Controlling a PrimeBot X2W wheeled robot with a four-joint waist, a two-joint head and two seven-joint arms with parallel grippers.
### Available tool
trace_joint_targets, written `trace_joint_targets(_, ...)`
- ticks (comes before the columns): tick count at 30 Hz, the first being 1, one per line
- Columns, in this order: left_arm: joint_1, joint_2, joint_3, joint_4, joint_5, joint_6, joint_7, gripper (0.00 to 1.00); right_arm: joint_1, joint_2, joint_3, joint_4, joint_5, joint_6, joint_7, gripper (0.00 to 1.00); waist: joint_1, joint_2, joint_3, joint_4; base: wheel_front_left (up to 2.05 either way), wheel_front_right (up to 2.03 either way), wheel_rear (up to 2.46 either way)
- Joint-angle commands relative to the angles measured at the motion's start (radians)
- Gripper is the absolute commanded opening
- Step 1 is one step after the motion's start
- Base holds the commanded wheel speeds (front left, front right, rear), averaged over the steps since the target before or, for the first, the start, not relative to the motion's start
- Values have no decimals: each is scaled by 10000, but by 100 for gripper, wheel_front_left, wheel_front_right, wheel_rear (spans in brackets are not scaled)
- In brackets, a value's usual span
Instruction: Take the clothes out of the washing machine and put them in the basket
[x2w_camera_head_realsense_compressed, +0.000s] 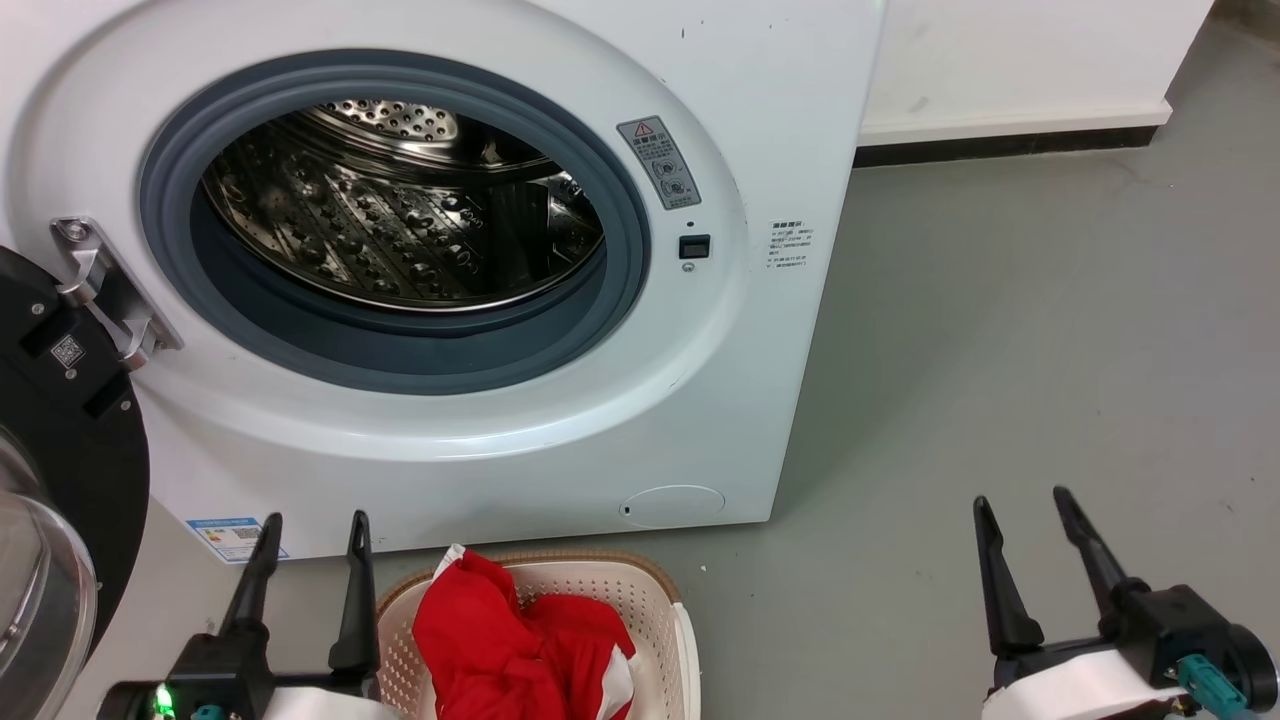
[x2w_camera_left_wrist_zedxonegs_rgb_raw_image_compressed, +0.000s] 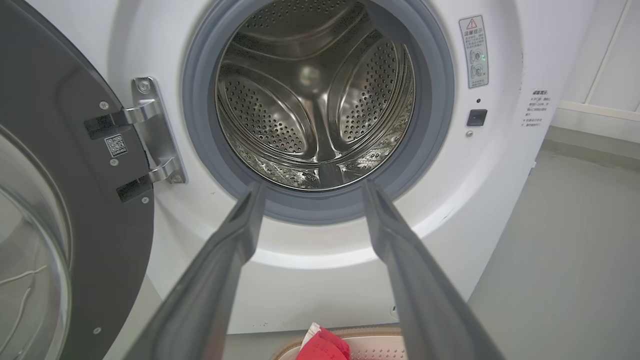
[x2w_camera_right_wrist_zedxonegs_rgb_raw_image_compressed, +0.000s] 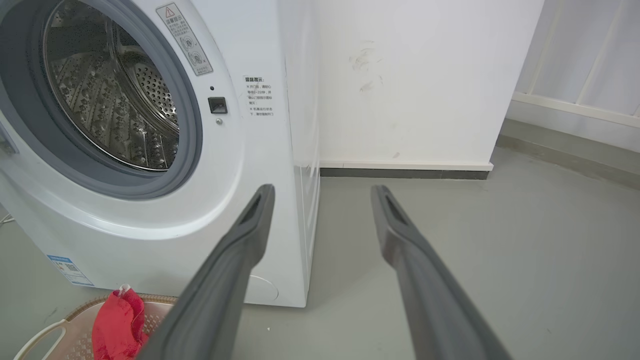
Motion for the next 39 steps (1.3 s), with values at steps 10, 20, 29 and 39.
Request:
trace_joint_targets(10, -217, -117, 106, 643, -1341, -35, 466, 0, -2, -80, 42, 336, 1487, 1, 252, 0, 0, 0, -15, 33, 0, 0, 0)
trace_joint_targets(20, -437, -126, 78, 816, -3321, -87, 875, 0, -255, -198, 42, 490, 3600, 0, 613, 0, 0, 0, -48, 83, 0, 0, 0)
trace_joint_targets(29, -648, -133, 90, 991, -4910, -134, 1237, 0, -436, -269, 14, 588, 5276, -1, 918, 0, 0, 0, -77, 128, 0, 0, 0)
trace_joint_targets(39, -913, -142, 120, 1226, -6789, -182, 1683, 0, -633, -328, -48, 699, 7236, -2, 1308, 0, 0, 0, -116, 189, 0, 0, 0)
